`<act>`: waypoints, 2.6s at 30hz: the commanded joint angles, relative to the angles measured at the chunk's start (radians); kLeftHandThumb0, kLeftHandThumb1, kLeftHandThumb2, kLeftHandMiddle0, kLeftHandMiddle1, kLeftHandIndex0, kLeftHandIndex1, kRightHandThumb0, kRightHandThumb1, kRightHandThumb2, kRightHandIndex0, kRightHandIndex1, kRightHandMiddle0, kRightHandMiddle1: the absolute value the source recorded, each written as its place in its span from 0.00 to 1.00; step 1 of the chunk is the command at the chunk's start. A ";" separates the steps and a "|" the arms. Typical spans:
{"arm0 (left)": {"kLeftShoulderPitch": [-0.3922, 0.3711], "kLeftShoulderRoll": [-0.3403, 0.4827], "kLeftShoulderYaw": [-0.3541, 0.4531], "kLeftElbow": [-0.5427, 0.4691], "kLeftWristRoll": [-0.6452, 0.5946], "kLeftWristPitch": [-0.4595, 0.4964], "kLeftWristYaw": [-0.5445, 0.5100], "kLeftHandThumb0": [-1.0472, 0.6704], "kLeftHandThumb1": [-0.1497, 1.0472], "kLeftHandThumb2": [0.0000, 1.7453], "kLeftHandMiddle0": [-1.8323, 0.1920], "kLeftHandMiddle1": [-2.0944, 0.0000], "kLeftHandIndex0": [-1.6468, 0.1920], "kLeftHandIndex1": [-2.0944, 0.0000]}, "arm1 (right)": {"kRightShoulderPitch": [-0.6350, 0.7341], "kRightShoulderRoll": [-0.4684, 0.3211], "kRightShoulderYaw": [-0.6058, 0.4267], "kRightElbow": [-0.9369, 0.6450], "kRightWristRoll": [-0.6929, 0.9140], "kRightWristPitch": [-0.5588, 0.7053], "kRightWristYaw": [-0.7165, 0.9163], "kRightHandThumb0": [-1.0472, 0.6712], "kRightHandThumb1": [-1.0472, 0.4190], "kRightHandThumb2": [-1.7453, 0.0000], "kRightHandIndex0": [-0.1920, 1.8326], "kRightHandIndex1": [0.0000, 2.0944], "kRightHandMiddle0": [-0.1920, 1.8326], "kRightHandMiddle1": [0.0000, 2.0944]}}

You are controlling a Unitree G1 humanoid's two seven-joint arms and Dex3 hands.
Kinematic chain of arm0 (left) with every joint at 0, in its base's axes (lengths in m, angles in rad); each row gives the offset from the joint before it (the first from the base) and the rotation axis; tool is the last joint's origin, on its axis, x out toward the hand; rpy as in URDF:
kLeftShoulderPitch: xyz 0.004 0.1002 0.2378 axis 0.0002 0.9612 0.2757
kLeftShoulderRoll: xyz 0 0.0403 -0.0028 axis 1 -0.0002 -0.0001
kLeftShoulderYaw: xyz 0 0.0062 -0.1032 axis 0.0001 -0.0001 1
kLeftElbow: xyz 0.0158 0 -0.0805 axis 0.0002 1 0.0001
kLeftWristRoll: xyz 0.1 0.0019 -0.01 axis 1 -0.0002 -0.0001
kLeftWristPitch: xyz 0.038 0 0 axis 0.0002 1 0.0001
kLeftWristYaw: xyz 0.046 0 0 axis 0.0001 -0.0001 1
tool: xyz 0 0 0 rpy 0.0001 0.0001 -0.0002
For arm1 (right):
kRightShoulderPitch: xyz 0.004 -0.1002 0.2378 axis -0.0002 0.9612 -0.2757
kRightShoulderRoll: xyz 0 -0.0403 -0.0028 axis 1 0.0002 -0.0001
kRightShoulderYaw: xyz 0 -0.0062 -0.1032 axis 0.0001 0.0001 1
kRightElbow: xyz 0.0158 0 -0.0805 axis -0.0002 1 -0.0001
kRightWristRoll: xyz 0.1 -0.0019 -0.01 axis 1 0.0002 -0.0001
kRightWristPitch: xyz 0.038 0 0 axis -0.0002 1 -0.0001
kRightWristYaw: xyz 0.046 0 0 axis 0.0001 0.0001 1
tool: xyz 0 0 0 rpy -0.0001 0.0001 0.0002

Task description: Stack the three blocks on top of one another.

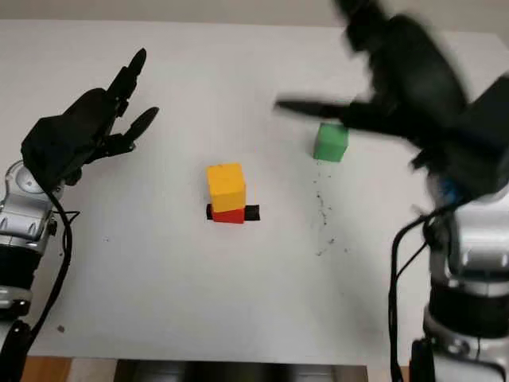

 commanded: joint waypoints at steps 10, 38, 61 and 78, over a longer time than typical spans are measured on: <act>-0.007 -0.008 0.013 -0.010 -0.017 0.051 0.029 0.12 1.00 0.35 1.00 1.00 0.99 0.98 | -0.073 -0.252 0.258 0.423 -0.462 -0.240 -0.050 0.11 0.22 0.97 0.18 0.28 0.29 0.40; 0.008 -0.004 0.012 -0.021 -0.027 0.056 0.014 0.12 1.00 0.33 1.00 0.99 0.99 0.98 | -0.080 -0.201 0.496 0.596 -0.731 -0.247 -0.102 0.16 0.16 0.97 0.18 0.03 0.29 0.13; 0.015 0.002 0.006 -0.020 -0.008 0.030 0.011 0.13 1.00 0.34 1.00 1.00 1.00 0.99 | -0.106 -0.139 0.509 0.752 -0.689 -0.271 -0.250 0.26 0.17 0.97 0.24 0.04 0.36 0.19; 0.020 0.008 0.008 -0.025 -0.006 0.025 0.007 0.14 1.00 0.33 1.00 1.00 1.00 1.00 | -0.087 -0.113 0.532 0.770 -0.689 -0.280 -0.280 0.34 0.15 0.97 0.30 0.04 0.43 0.25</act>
